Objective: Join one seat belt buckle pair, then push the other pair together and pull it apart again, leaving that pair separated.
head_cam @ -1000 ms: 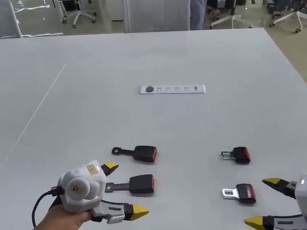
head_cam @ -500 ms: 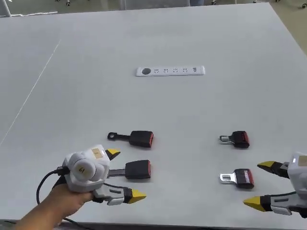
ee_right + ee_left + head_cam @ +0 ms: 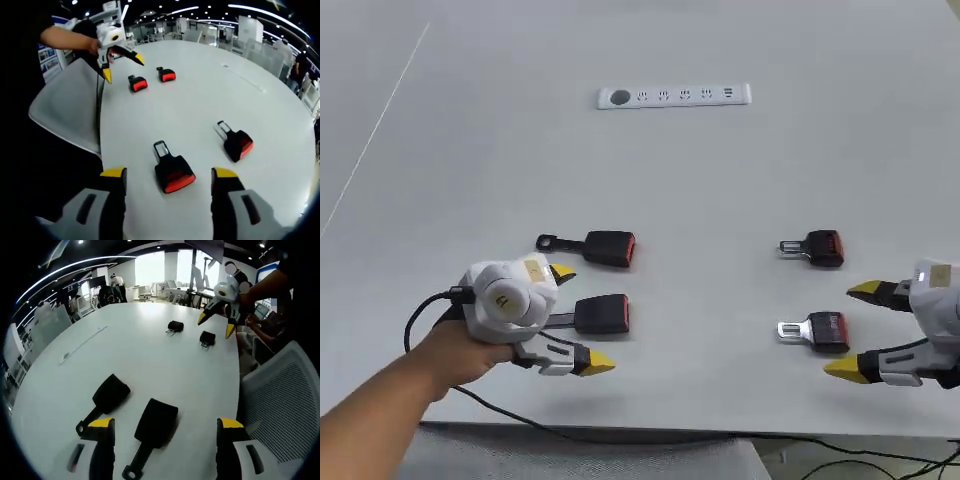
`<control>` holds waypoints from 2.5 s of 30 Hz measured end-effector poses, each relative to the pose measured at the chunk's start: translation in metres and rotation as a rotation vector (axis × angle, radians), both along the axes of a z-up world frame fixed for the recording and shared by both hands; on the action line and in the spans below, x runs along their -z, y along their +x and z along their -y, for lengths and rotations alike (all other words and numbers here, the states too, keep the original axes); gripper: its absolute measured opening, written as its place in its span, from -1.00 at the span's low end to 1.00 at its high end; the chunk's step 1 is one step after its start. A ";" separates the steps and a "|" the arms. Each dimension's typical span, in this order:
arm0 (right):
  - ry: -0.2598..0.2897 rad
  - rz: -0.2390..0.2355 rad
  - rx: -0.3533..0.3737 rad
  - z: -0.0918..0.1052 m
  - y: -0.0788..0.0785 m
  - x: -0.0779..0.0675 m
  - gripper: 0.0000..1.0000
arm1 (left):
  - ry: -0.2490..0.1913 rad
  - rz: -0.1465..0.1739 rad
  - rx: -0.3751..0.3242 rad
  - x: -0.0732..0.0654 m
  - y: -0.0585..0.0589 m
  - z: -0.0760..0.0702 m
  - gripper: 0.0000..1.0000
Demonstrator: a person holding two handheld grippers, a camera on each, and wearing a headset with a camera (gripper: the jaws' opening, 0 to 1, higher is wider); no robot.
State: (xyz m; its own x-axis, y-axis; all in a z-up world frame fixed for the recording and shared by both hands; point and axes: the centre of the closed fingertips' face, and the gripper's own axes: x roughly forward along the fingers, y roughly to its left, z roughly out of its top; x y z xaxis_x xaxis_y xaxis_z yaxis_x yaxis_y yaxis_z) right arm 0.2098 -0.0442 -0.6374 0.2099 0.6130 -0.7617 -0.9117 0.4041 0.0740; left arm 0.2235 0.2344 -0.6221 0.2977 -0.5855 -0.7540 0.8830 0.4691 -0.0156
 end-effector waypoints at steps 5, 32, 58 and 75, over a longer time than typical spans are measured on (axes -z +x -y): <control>0.000 -0.027 -0.019 -0.003 0.000 0.005 0.38 | 0.007 -0.008 0.023 0.006 0.004 0.000 0.68; -0.105 -0.063 -0.174 0.005 0.004 0.032 -0.18 | 0.130 -0.041 0.212 0.049 0.012 -0.005 0.06; -0.105 -0.069 -0.190 0.007 0.007 0.032 -0.31 | 0.216 -0.043 0.363 0.053 0.014 -0.003 -0.31; -0.101 -0.068 -0.218 -0.012 0.005 0.031 -0.31 | 0.264 -0.060 0.396 0.054 0.013 0.000 -0.31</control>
